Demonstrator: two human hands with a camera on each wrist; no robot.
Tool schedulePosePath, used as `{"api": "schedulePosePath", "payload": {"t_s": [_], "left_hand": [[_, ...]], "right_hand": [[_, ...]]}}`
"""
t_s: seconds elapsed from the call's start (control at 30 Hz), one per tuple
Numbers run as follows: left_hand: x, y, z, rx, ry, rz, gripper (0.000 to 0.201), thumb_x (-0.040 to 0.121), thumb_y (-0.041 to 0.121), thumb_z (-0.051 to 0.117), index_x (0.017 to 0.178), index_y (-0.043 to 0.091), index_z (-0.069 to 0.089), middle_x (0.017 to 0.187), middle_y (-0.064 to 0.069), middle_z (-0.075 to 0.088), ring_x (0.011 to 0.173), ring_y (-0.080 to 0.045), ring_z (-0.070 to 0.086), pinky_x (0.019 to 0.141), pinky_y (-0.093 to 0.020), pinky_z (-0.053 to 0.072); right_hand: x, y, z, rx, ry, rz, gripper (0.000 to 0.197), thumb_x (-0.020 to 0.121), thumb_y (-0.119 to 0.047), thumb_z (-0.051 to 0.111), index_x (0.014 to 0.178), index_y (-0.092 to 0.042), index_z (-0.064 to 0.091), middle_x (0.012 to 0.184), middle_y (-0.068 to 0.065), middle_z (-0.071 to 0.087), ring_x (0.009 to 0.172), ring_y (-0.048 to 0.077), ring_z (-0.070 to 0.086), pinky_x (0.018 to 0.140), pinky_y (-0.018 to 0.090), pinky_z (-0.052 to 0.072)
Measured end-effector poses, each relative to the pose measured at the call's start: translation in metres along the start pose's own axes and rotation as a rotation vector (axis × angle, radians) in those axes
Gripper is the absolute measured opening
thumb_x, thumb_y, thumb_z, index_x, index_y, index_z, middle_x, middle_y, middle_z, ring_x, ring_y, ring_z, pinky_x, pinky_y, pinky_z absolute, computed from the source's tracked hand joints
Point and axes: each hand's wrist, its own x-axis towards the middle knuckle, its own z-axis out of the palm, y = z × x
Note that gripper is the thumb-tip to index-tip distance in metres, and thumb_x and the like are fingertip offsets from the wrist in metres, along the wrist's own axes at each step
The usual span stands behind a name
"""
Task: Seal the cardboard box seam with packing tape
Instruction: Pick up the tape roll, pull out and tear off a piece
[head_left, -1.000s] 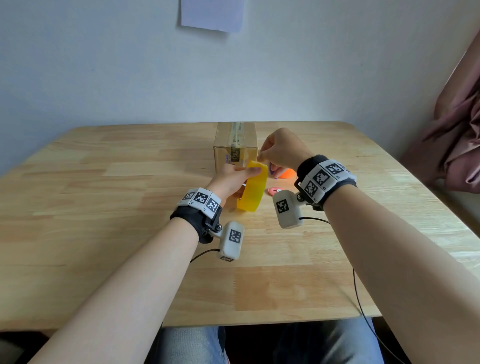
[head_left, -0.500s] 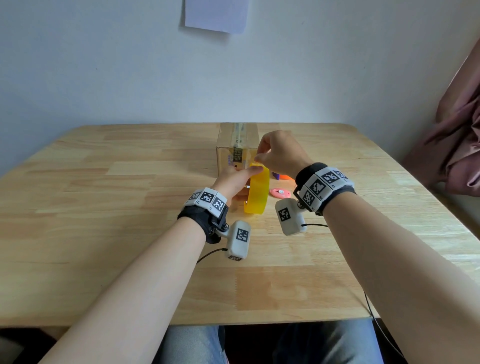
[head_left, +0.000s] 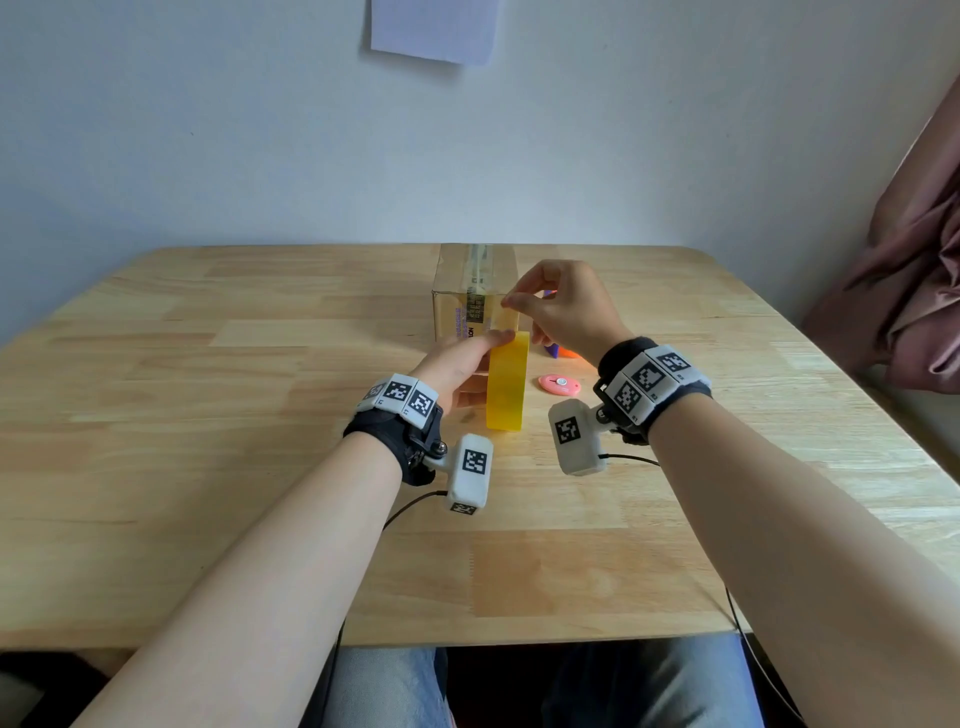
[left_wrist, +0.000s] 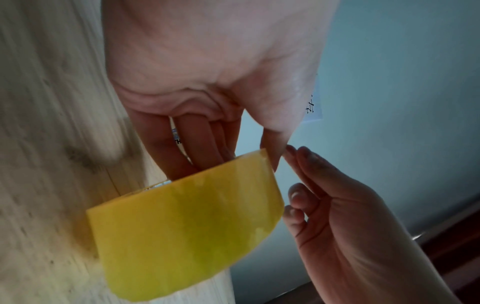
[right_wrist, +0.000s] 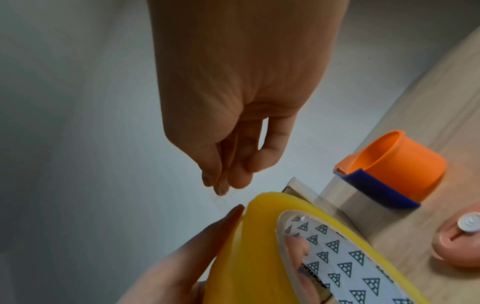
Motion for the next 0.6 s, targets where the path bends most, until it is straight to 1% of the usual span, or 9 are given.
{"api": "schedulePosePath", "payload": {"t_s": [0.07,0.13,0.23,0.3,0.33,0.43,0.47,0.53,0.6], "left_hand": [[0.000,0.000,0.000,-0.007,-0.008,-0.002,0.042,0.090,0.046,0.077,0.114,0.012,0.074,0.115,-0.014,0.080,0.090,-0.026,0.076,0.066,-0.031,0.059],[0.000,0.001,0.001,-0.008,-0.019,-0.010,0.040,0.090,0.047,0.077,0.112,0.013,0.075,0.116,-0.014,0.080,0.090,-0.026,0.075,0.065,-0.030,0.059],[0.003,0.000,0.000,-0.013,-0.020,-0.014,0.047,0.089,0.049,0.077,0.117,0.011,0.075,0.117,-0.014,0.080,0.095,-0.029,0.077,0.069,-0.033,0.061],[0.004,-0.001,0.001,-0.027,-0.019,-0.011,0.052,0.088,0.049,0.078,0.121,0.010,0.075,0.116,-0.015,0.080,0.094,-0.029,0.077,0.068,-0.033,0.061],[0.005,-0.001,0.002,-0.034,-0.018,-0.008,0.052,0.088,0.049,0.078,0.122,0.009,0.074,0.114,-0.014,0.080,0.089,-0.028,0.077,0.066,-0.033,0.061],[0.006,-0.003,0.004,-0.029,-0.018,-0.009,0.060,0.086,0.048,0.080,0.128,0.008,0.069,0.109,-0.013,0.079,0.079,-0.026,0.077,0.063,-0.033,0.061],[0.007,-0.004,0.005,-0.026,-0.020,-0.014,0.066,0.083,0.049,0.082,0.131,0.007,0.066,0.113,-0.015,0.077,0.078,-0.027,0.077,0.063,-0.034,0.062],[0.009,-0.004,0.006,-0.014,-0.009,-0.022,0.074,0.078,0.049,0.085,0.135,0.009,0.057,0.125,-0.017,0.070,0.080,-0.028,0.075,0.063,-0.037,0.063],[0.007,-0.002,0.006,0.042,0.043,0.056,0.064,0.082,0.045,0.084,0.133,0.018,0.056,0.125,-0.010,0.064,0.089,-0.025,0.070,0.071,-0.038,0.064]], "right_hand": [[-0.002,0.002,0.000,0.048,-0.002,0.005,0.020,0.089,-0.021,0.080,0.092,-0.003,0.072,0.079,0.006,0.075,0.046,0.018,0.066,0.047,0.035,0.056],[-0.003,0.004,-0.001,0.083,-0.004,0.009,0.020,0.090,-0.020,0.079,0.092,-0.001,0.072,0.075,0.007,0.074,0.045,0.016,0.066,0.048,0.037,0.056],[-0.002,0.009,-0.001,0.105,-0.011,0.002,0.017,0.092,-0.020,0.076,0.092,-0.003,0.072,0.069,-0.004,0.072,0.044,0.015,0.065,0.046,0.035,0.055],[-0.002,0.011,-0.001,0.072,-0.010,0.008,0.012,0.094,-0.020,0.074,0.091,-0.009,0.071,0.061,-0.008,0.070,0.041,0.011,0.061,0.044,0.030,0.052],[-0.001,0.012,-0.001,0.048,-0.007,0.007,0.010,0.095,-0.020,0.073,0.091,-0.011,0.071,0.063,-0.007,0.071,0.040,0.008,0.060,0.043,0.029,0.050],[0.002,0.015,-0.002,0.001,0.019,-0.064,0.009,0.094,-0.017,0.074,0.087,-0.012,0.072,0.101,-0.003,0.072,0.051,0.003,0.063,0.047,0.035,0.055],[0.003,0.016,-0.003,-0.009,0.032,-0.068,0.009,0.093,-0.018,0.075,0.085,-0.014,0.072,0.100,-0.003,0.072,0.055,0.005,0.064,0.051,0.036,0.056],[0.003,0.019,-0.004,0.003,0.047,-0.033,0.009,0.092,-0.019,0.076,0.084,-0.019,0.072,0.082,-0.008,0.072,0.056,0.008,0.063,0.055,0.033,0.055],[0.002,0.020,-0.006,0.071,0.028,-0.021,0.008,0.092,-0.014,0.076,0.085,-0.016,0.073,0.073,-0.007,0.072,0.056,0.002,0.064,0.061,0.030,0.056]]}}
